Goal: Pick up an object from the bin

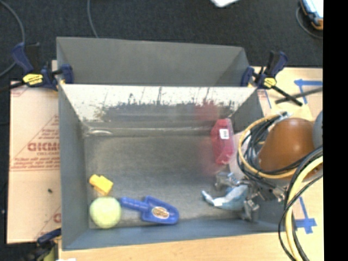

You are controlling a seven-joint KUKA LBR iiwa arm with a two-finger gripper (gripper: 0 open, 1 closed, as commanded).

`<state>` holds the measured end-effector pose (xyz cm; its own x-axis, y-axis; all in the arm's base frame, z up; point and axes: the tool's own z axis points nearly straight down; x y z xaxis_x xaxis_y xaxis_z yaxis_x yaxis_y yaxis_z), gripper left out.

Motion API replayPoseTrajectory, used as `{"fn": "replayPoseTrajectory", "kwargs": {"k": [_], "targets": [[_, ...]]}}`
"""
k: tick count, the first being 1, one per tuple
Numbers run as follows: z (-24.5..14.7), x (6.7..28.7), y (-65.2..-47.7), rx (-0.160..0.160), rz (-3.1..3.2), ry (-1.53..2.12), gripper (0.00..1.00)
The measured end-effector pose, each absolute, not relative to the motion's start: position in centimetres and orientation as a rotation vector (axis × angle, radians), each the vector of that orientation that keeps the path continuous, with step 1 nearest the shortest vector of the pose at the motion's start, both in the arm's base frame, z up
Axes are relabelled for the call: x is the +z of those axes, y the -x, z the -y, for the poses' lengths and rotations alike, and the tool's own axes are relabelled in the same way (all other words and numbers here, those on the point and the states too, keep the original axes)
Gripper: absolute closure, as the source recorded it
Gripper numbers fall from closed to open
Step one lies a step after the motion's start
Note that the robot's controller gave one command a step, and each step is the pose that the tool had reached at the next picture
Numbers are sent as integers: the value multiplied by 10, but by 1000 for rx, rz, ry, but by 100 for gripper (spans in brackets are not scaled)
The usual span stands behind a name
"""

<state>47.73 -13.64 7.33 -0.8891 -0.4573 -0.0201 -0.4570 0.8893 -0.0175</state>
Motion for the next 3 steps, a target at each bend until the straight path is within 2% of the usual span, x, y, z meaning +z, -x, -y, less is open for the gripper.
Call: {"fn": "replayPoseTrajectory", "kwargs": {"k": [1,3], "targets": [[144,71,-476,-7,-3118,122,100],[144,74,-475,-5,-3123,124,100]]}}
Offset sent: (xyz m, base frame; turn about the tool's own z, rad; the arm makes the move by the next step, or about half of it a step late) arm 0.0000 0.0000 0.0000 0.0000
